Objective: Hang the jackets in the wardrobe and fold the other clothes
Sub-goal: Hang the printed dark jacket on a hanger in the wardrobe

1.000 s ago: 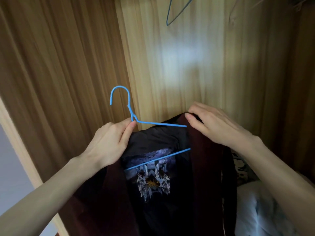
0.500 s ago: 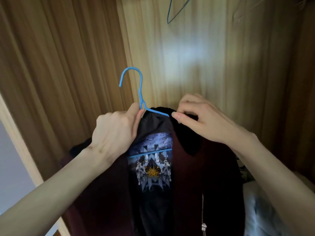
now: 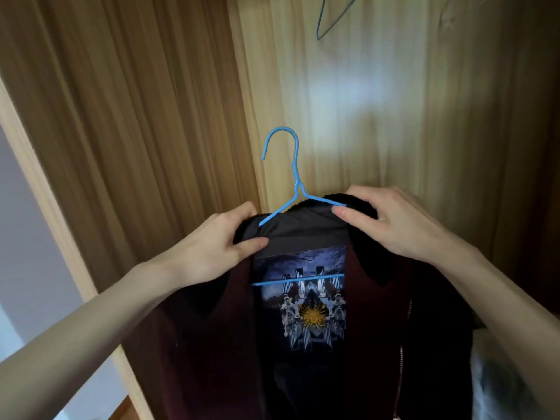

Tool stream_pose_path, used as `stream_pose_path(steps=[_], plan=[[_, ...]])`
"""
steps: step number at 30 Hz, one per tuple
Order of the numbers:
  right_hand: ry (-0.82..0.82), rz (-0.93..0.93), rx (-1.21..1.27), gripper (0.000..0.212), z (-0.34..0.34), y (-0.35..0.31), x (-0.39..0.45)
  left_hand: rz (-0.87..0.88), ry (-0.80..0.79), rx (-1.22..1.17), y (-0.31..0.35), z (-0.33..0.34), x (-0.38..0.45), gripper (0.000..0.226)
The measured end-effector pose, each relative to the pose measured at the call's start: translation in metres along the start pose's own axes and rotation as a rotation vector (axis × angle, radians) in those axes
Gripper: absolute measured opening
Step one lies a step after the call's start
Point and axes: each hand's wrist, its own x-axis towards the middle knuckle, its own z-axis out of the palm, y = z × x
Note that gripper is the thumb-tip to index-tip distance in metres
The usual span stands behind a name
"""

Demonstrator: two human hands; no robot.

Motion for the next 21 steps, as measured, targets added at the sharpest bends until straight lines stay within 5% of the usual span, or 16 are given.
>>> stream_pose_path(steps=[5, 10, 15, 21], plan=[[0.009, 0.006, -0.043, 0.012, -0.004, 0.004, -0.001, 0.069, 0.076, 0.115, -0.004, 0.011, -0.002, 0.053], [0.017, -0.022, -0.073, 0.015, -0.007, 0.01, -0.004, 0.237, 0.087, 0.275, -0.003, 0.009, -0.001, 0.033], [0.04, -0.035, -0.111, 0.034, -0.01, 0.014, -0.004, 0.212, 0.194, 0.229, 0.0, 0.01, -0.001, 0.035], [0.124, 0.001, -0.184, 0.039, -0.021, 0.011, 0.01, 0.267, 0.492, 0.621, 0.03, -0.017, 0.029, 0.028]])
